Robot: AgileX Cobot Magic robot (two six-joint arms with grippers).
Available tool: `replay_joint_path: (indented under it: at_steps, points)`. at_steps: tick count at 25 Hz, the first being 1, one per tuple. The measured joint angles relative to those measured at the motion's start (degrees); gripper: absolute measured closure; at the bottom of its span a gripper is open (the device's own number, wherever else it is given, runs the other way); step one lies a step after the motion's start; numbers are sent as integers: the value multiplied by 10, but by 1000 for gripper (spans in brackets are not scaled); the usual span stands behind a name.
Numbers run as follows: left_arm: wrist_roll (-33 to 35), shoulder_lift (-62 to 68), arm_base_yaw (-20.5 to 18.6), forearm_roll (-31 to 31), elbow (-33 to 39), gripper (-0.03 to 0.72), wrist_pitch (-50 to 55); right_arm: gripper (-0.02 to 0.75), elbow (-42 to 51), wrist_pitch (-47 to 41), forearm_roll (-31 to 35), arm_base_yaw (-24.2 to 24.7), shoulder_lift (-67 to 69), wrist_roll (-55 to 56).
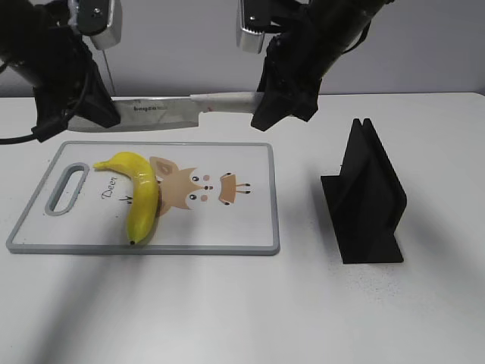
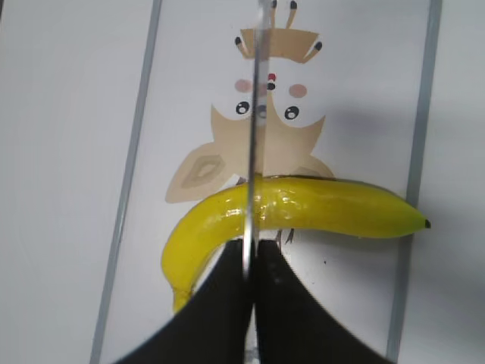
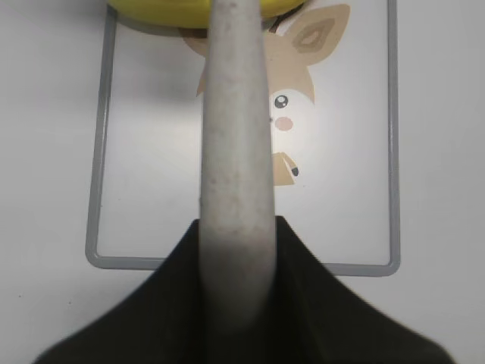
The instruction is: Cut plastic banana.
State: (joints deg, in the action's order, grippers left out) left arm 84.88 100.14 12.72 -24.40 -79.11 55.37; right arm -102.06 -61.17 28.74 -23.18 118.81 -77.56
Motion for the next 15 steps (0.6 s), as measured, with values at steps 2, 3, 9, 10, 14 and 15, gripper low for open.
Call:
replay_joint_path:
  at_steps: [2,3,9,10,14,15]
  points:
    - [-5,15,0,-1,0,680,-2,556,0,-1,-5,0,8,9]
    - [-6,22,0,-1,0,680,-3,556,0,-1,-7,0,12,12]
    - [-17,51,0,3,0,680,-20,545,0,13,-8,0,40,45]
    - [-19,56,0,5,0,680,-26,542,0,19,-11,0,45,52]
    - [-23,80,0,7,-1,680,-35,535,0,30,-17,-1,59,71]
    - [-26,84,0,7,-2,680,-37,533,0,30,-17,-1,62,74]
